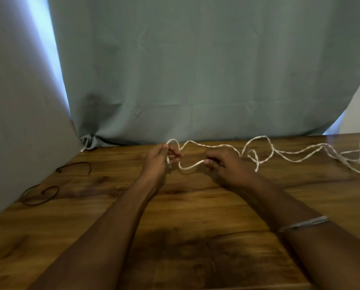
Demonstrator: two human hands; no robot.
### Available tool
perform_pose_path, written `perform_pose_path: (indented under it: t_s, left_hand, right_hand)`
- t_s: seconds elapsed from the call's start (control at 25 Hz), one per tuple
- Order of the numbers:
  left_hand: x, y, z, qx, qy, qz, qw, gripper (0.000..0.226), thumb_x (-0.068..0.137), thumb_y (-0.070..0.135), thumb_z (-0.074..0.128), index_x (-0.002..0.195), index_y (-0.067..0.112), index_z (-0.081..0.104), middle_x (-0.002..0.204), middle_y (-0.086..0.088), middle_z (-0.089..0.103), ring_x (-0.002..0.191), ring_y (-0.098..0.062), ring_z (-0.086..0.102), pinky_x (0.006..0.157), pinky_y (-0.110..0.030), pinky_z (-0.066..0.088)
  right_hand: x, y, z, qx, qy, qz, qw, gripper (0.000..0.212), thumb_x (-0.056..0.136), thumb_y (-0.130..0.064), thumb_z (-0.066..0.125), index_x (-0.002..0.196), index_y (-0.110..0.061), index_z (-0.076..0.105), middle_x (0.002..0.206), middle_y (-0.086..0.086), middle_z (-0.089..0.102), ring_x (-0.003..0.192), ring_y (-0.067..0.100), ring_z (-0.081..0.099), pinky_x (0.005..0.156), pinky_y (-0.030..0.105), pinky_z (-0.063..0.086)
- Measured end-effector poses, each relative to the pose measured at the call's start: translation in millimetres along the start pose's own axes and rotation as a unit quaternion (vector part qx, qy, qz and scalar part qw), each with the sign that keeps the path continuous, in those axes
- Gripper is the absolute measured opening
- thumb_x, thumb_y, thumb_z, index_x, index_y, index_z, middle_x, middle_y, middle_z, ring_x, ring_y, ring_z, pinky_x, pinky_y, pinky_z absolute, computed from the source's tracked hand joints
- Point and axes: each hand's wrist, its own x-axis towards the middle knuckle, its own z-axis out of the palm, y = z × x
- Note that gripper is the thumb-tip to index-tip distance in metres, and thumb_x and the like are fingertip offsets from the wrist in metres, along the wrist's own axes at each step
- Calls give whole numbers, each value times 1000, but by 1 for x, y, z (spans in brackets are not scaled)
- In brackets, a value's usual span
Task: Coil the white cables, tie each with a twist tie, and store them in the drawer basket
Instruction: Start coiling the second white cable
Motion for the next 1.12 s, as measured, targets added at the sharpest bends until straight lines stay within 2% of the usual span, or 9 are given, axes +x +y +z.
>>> perform_pose_path:
  t_s: [0.08, 0.2, 0.28, 0.36, 0.44, 0.56, 0.76, 0.96, 1.12]
  left_hand:
    - [-9, -8, 10, 88, -100, 20, 991, 37, 112, 12, 35, 92, 8, 66, 86, -11, 71, 83, -24, 69, 81, -37, 56]
    - [-22, -5, 18, 67, -180, -35, 981, 31, 111, 11, 36, 95, 5, 61, 69, -9, 70, 55, -19, 68, 62, -34, 53]
    - [-28, 4, 18, 24, -199, -79, 976, 30, 108, 11, 38, 86, 5, 59, 59, -9, 62, 42, -20, 58, 49, -29, 47]
    - [-33, 10, 20, -11, -225, -120, 967, 31, 105, 13, 38, 79, 8, 54, 55, -5, 47, 39, -18, 45, 42, -24, 39]
    - [-35, 14, 21, -69, -223, -167, 958, 35, 105, 20, 37, 73, 13, 51, 53, 0, 40, 35, -12, 34, 36, -21, 29]
    - [-28, 13, 14, -111, -223, -176, 952, 49, 110, 41, 34, 74, 13, 51, 53, 0, 46, 30, -7, 32, 34, -17, 27]
    - [-34, 24, 15, -116, -269, -166, 942, 44, 109, 38, 40, 75, 13, 52, 52, 2, 47, 39, -9, 42, 41, -18, 36]
    - [-29, 26, 8, -143, -317, -177, 921, 40, 102, 41, 43, 67, 23, 44, 47, 10, 30, 31, -5, 25, 43, -23, 11]
    - [-20, 24, 3, -193, -254, -161, 934, 42, 108, 34, 38, 68, 23, 42, 46, 10, 28, 30, -2, 21, 45, -24, 4]
  right_hand:
    - [-6, -21, 6, 101, -35, 10, 994, 24, 103, -16, 57, 86, -28, 69, 74, -7, 67, 65, 7, 59, 65, 31, 48]
    - [-4, -37, 12, 223, 45, 16, 974, 13, 97, -3, 66, 96, -16, 68, 75, 1, 67, 56, 4, 56, 56, 22, 46]
    - [1, -37, 10, 254, 93, 47, 962, 20, 91, -11, 76, 101, -20, 62, 90, 9, 68, 58, 14, 57, 53, 26, 48]
    - [1, -32, 8, 256, 77, 87, 960, 14, 91, -26, 77, 100, -19, 68, 93, 18, 71, 61, 19, 59, 56, 31, 49]
    - [-3, -31, 11, 316, 25, 119, 941, 24, 96, -37, 67, 90, -15, 75, 71, 21, 68, 50, 19, 56, 54, 31, 46]
    - [2, -41, 20, 407, 11, 151, 901, 35, 100, -35, 61, 78, -13, 76, 52, 6, 54, 40, 13, 42, 47, 24, 36]
    - [2, -42, 10, 390, 45, 150, 907, 41, 98, -41, 63, 72, -10, 70, 46, 1, 49, 40, 13, 38, 45, 24, 33]
    - [6, -39, 13, 413, 56, 118, 901, 39, 97, -42, 64, 73, -11, 68, 54, 5, 57, 41, 14, 43, 44, 23, 36]
    - [6, -27, 17, 273, 91, 85, 954, 18, 95, -33, 71, 108, -20, 69, 78, 5, 73, 57, 19, 65, 54, 33, 53]
